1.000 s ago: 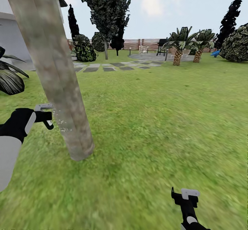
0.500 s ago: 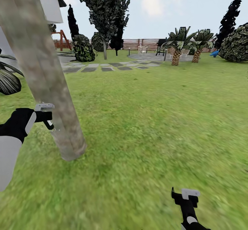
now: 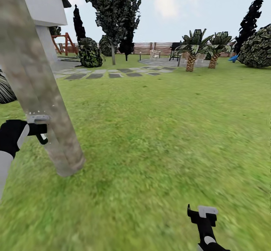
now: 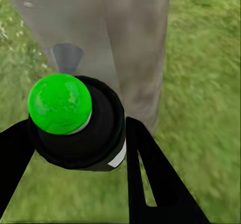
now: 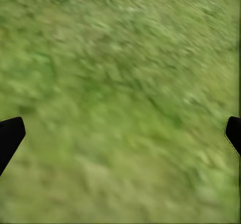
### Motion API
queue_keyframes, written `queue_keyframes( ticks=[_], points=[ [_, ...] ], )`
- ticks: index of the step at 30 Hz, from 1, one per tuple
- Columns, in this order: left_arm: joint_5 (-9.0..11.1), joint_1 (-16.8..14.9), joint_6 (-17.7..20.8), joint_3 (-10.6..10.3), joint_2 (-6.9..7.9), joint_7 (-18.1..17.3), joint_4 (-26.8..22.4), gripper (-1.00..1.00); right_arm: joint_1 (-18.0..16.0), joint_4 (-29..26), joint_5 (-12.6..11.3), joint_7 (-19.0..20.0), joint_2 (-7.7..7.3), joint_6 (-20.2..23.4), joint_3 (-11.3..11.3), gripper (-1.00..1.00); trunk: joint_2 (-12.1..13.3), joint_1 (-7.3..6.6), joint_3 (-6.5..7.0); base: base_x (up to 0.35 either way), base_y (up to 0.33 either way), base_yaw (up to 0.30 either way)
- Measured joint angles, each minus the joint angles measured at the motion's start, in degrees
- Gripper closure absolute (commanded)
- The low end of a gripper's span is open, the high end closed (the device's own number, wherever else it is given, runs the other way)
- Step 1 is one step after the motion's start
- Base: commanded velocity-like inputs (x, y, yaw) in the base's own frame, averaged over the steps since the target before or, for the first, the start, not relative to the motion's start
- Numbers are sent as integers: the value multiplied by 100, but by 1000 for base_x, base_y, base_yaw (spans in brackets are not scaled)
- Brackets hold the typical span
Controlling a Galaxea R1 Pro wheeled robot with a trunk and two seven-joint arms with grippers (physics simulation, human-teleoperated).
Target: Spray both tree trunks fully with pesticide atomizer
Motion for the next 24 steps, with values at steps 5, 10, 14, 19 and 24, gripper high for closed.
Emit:
queue_keyframes(
  ticks=[5,10,14,19,24],
  points=[
    [56,375,-38,13,231,61,18,100,0,0,0,0,6,0,0,-100,1,1,-1,118,-191,10],
    [109,796,-98,27,103,76,13,100,0,0,-1,0,9,0,-2,-100,1,1,-1,20,-16,238],
    [65,889,-110,45,-121,78,13,100,0,0,-1,0,9,0,-1,-100,0,0,0,1,-1,275],
    [69,957,-150,44,-124,123,15,100,0,0,-1,0,9,0,-2,-100,1,1,0,0,0,276],
    [68,1004,-289,60,-157,195,-50,100,0,0,-1,0,7,0,-1,-100,0,0,0,0,0,123]
  ],
)
